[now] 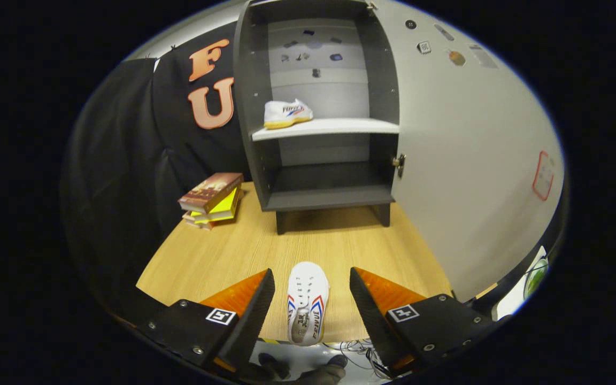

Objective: Open the shoe cabinet door, grab the shoes and put them into the shoe cabinet, then close the shoe cabinet door.

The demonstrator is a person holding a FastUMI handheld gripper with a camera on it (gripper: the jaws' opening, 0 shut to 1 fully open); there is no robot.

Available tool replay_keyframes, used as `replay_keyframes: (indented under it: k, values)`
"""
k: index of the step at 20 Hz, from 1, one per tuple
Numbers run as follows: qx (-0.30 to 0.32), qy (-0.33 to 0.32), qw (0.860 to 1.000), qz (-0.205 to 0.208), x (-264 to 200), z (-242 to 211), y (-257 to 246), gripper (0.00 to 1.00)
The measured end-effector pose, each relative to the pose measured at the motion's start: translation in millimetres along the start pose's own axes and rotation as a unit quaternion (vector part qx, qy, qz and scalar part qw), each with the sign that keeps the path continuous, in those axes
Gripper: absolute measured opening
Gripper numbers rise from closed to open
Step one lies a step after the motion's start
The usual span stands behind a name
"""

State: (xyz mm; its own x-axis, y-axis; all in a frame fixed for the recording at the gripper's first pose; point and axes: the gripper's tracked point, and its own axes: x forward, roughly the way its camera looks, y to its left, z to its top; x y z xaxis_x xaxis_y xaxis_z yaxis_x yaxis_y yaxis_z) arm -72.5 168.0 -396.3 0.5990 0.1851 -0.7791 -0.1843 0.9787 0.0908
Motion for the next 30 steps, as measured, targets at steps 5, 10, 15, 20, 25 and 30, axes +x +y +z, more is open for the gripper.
replay_keyframes:
  k: [5, 10, 15, 20, 25, 30]
  values:
    - [-0.014, 0.063, 0.998, 0.026, 41.5, -58.1, 27.1, 0.78]
    - [-0.022, 0.093, 0.995, 0.008, 76.6, -90.6, 37.8, 0.63]
    - [0.017, 0.126, 0.992, -0.016, 101.7, -123.8, 34.1, 0.48]
    - [0.027, 0.104, 0.993, -0.046, 113.3, -128.7, 30.8, 0.26]
    - [0.065, 0.125, 0.99, -0.019, 111.1, -120.1, 35.7, 0.01]
    - [0.062, 0.088, 0.994, -0.022, 96.1, -64.5, 21.3, 0.0]
